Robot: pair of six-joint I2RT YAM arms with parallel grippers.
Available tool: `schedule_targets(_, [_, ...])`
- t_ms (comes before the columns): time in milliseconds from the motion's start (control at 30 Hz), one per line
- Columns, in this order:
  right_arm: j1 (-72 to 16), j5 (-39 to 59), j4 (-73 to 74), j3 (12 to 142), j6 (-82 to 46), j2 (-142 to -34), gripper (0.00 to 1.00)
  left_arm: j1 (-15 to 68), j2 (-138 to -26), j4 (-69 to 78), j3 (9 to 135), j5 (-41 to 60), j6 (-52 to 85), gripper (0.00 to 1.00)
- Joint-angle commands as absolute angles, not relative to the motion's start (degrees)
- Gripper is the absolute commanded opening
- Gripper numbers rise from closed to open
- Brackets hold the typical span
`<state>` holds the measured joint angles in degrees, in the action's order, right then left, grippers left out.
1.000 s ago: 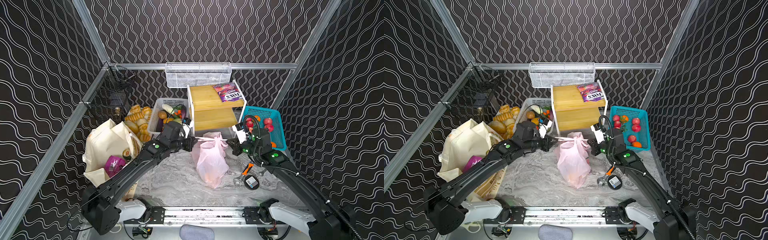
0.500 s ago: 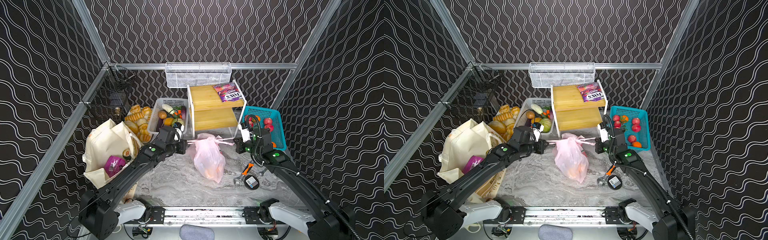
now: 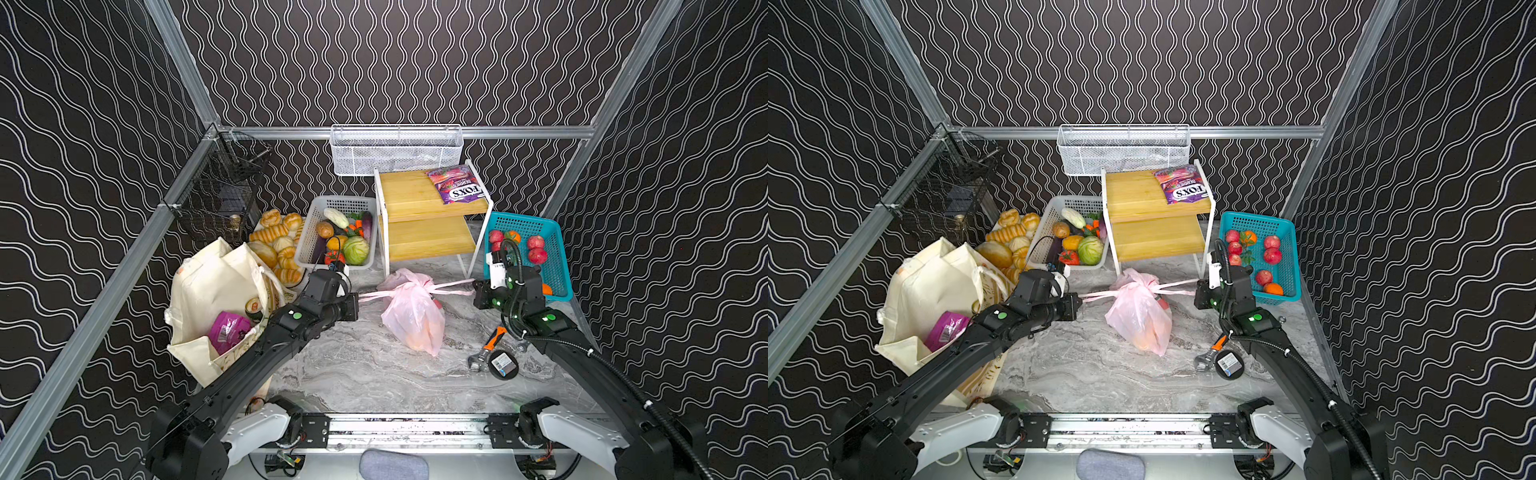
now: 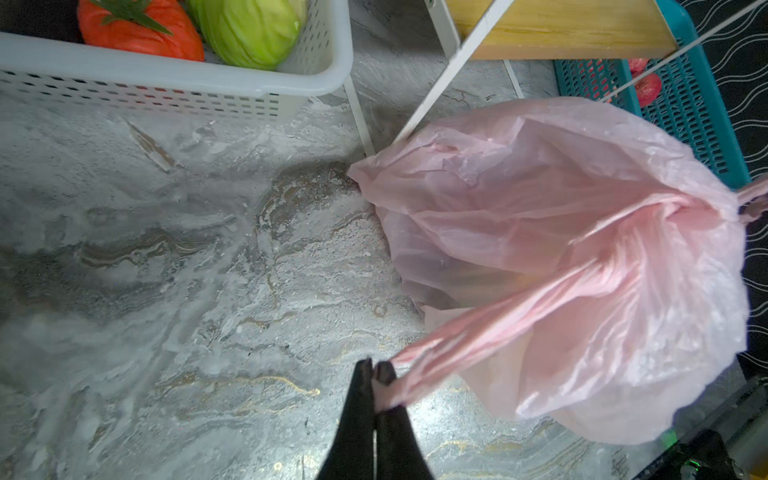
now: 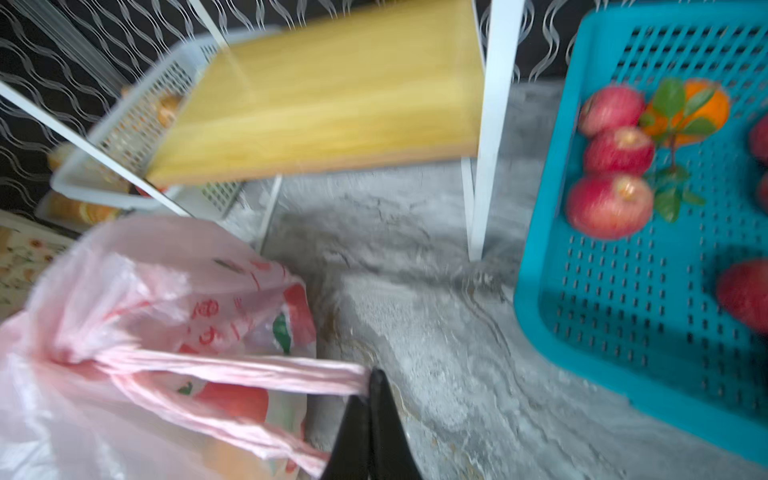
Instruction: Place the mixed food into the grocery bags and tie them
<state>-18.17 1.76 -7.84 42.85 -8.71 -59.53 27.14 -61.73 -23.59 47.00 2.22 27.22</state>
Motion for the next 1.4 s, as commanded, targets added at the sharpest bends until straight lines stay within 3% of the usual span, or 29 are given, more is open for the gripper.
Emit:
schedule_targets(0, [-17.5,-8.6,-3.1,40.4,-9.5,-58.3,0.00,26.5,-61.0,-28.0,45.8,-8.0,29.4,0.00])
schedule_targets(267, [-17.4,-8.2,1.4,30.1,-20.1,-60.9,0.00,26.5,-62.7,-29.5,42.1,-10.3,31.3,0.00])
schedule_targets(600, [-17.1,-15.4,1.2,35.2,-13.9,-58.1,0.00,26.5,-64.5,-31.0,44.5,-13.5,30.2,0.00])
schedule_targets(867, [-16.7,-10.3,2.2,26.5,-25.3,-61.5,0.00,26.5,-67.0,-33.0,42.3,-15.9,31.1,0.00])
schedule_targets(1133, [-16.7,-7.3,4.2,30.7,-20.0,-57.9,0.00,26.5,-66.1,-31.5,44.9,-12.9,28.0,0.00])
schedule_targets(1167, [-16.7,-4.6,5.3,30.4,-19.6,-57.3,0.09,26.5,-65.7,-30.2,45.1,-9.6,26.2,0.00])
schedule_targets(1233, [-16.7,-0.6,6.2,30.3,-20.0,-56.5,0.35,26.5,-65.4,-29.1,46.3,-5.7,24.8,0.17])
schedule_targets(1367, [-16.7,1.6,6.5,30.2,-23.0,-53.5,0.50,26.5,-64.6,-29.5,49.1,-2.3,24.6,0.48])
